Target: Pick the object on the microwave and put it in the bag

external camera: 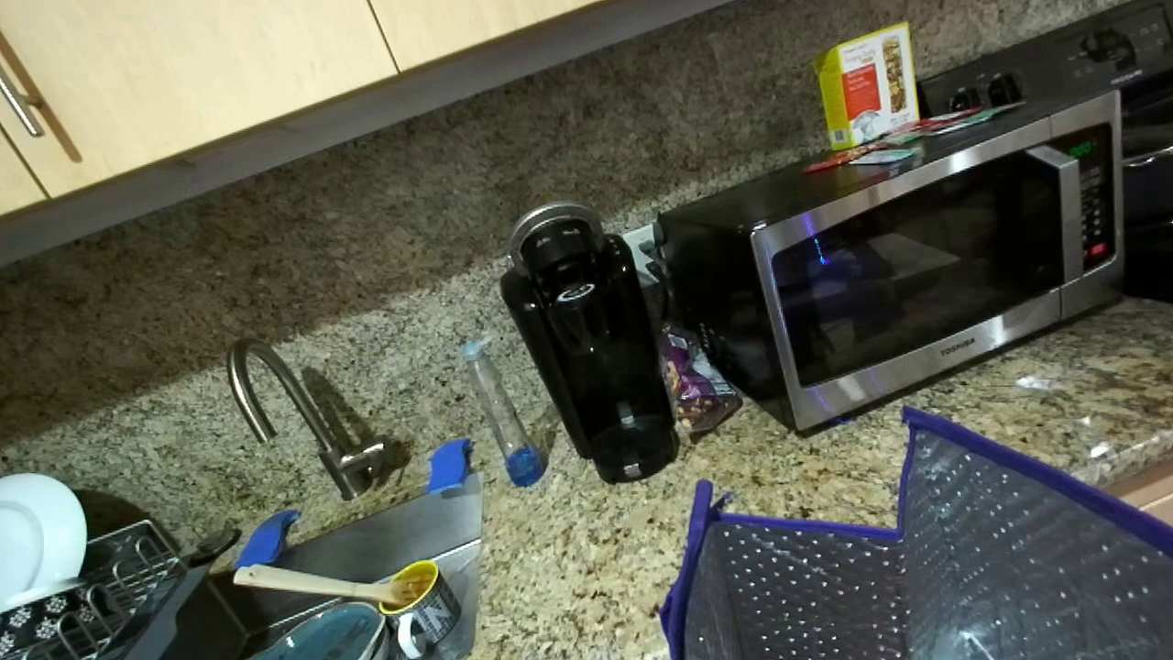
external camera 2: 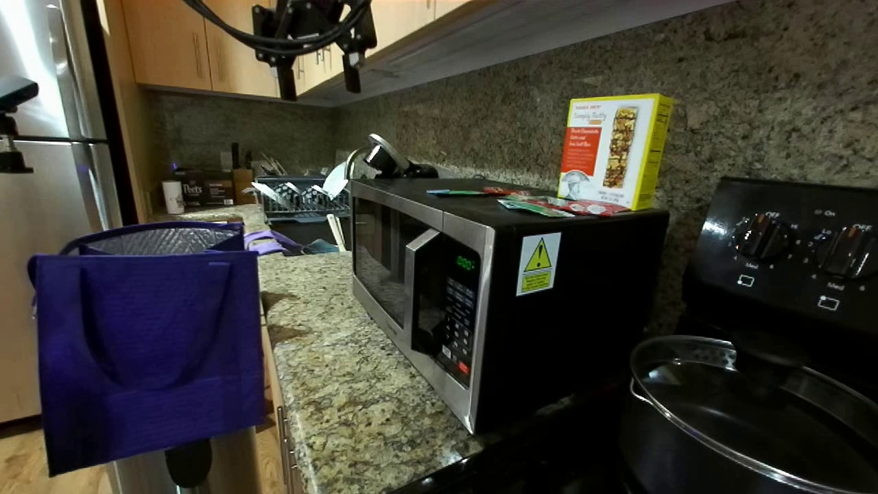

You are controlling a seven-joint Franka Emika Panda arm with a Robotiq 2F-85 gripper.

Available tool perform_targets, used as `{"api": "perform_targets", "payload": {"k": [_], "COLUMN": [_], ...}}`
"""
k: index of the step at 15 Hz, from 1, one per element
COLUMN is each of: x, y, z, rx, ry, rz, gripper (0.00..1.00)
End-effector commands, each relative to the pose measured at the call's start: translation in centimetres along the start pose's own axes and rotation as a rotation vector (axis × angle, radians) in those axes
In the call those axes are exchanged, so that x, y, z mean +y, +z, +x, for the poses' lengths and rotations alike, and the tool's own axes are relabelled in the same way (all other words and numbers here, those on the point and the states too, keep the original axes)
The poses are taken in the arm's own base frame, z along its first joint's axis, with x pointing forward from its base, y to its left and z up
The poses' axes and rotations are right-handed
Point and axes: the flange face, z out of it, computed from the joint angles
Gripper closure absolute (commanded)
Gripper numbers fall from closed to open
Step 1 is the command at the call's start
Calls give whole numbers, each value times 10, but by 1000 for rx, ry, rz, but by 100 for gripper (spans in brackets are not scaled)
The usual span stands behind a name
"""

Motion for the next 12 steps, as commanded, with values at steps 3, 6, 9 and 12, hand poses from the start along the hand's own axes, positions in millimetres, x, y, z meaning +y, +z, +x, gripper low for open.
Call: {"api": "perform_targets", "payload": {"k": [3, 6, 9, 12], "x": [22, 27, 34, 35], "y": [29, 42, 49, 50], "z": [11, 21, 28, 31], "rx": [-24, 16, 70, 77], "ry": [195, 337, 458, 455], "rz": [113, 185, 206, 167], "gripper": [0, 0, 0, 0]}}
